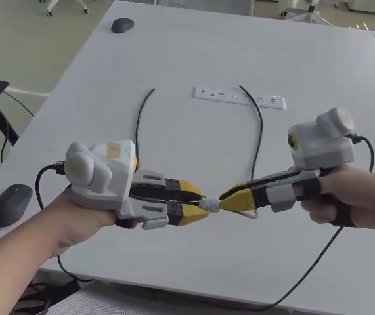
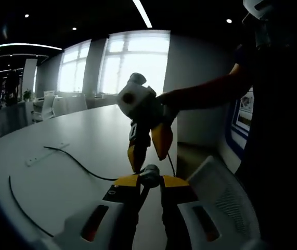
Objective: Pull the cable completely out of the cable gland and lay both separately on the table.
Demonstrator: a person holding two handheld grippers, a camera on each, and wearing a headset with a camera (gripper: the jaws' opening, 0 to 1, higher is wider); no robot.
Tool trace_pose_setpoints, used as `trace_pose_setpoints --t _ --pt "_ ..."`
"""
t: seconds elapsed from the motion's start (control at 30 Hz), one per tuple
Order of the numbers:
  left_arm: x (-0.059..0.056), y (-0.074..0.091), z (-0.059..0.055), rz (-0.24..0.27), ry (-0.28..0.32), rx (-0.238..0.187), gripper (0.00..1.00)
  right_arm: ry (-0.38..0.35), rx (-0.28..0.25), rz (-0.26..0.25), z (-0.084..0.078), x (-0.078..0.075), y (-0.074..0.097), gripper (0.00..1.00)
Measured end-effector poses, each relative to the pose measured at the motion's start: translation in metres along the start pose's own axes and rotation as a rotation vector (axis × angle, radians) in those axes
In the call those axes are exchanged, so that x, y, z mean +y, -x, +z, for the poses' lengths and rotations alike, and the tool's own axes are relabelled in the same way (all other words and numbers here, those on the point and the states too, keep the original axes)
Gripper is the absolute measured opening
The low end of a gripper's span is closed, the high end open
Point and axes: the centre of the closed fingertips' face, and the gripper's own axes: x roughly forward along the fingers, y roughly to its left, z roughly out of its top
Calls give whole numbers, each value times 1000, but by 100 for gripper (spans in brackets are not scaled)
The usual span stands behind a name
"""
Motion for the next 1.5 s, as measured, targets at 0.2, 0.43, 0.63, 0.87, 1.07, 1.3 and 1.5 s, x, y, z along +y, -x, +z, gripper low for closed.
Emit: trace_pose_setpoints --t 0.2,0.43,0.63,0.87,1.07,1.3,1.5 --pt "-2 1 1 -13 -12 18 15 -27 -7 67 1 6 -3 17" --pt "-3 2 2 -15 -7 11 15 -11 18 118 -6 14 -9 16" --pt "-6 1 2 -18 1 7 15 59 35 96 -8 14 -9 8" --pt "-1 1 1 -13 39 12 15 474 99 -76 -6 12 -10 8" --pt "-2 1 2 -20 84 3 15 806 145 -233 -7 14 -9 7" --pt "-3 -3 -2 -27 142 -1 15 1031 205 -421 -13 5 -7 7" --pt "5 0 -1 -17 182 -25 15 1195 214 -568 -5 0 -7 7"
